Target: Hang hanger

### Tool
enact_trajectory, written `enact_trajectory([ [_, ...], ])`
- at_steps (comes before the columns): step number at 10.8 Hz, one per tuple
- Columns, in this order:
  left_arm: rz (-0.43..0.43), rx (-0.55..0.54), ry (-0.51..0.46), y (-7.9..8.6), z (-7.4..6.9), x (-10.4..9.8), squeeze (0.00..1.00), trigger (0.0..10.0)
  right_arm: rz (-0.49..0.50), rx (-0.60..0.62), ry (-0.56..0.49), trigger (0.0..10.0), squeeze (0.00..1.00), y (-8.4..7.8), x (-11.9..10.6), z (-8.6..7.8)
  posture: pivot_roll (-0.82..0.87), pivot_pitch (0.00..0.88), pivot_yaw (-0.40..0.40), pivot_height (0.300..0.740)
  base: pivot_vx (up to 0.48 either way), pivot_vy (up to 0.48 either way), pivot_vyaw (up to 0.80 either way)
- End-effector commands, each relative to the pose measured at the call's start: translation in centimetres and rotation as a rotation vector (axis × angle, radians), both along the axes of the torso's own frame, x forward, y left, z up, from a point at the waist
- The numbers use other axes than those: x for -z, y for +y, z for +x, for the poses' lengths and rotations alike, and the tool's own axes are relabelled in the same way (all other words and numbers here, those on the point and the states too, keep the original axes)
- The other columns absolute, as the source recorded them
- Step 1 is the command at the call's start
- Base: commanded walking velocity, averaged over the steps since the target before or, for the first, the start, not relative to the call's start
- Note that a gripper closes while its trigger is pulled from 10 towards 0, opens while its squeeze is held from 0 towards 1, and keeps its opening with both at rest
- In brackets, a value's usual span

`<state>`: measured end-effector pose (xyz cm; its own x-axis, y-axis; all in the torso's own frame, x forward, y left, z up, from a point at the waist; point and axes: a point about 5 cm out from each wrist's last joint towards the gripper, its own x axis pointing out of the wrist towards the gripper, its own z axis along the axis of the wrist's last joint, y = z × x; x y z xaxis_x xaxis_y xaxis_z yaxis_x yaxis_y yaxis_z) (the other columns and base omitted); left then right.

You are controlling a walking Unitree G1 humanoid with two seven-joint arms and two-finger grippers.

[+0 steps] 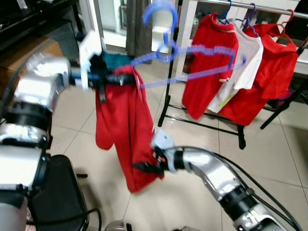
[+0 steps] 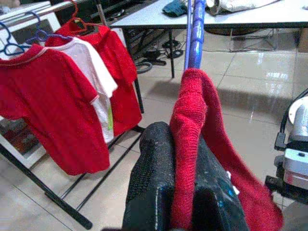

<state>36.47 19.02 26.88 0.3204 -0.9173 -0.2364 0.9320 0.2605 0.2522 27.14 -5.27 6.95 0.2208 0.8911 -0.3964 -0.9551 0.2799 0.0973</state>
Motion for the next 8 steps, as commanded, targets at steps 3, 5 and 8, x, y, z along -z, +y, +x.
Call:
enact_trajectory([
  [3,0.018,-0.031,-0.038,1.5,-0.3,-0.9,0.00,0.0,-0.061,0.062,0.038,0.0,0.00,-4.8,1.3,0.5,-0.03,0.017,-0.010,0.740,0.000,0.000,0.00],
  [5,0.038,-0.024,-0.017,1.8,-0.6,0.0,0.00,0.0,-0.093,0.135,0.043,0.0,0.00,-7.7,1.2,1.2,-0.03,0.011,-0.010,0.740,0.000,0.000,0.00],
  [8,0.051,-0.013,0.001,2.1,-1.1,0.8,0.00,0.0,-0.174,0.345,0.005,0.0,0.00,-12.6,0.4,3.5,-0.03,0.000,-0.014,0.740,0.000,0.000,0.00],
])
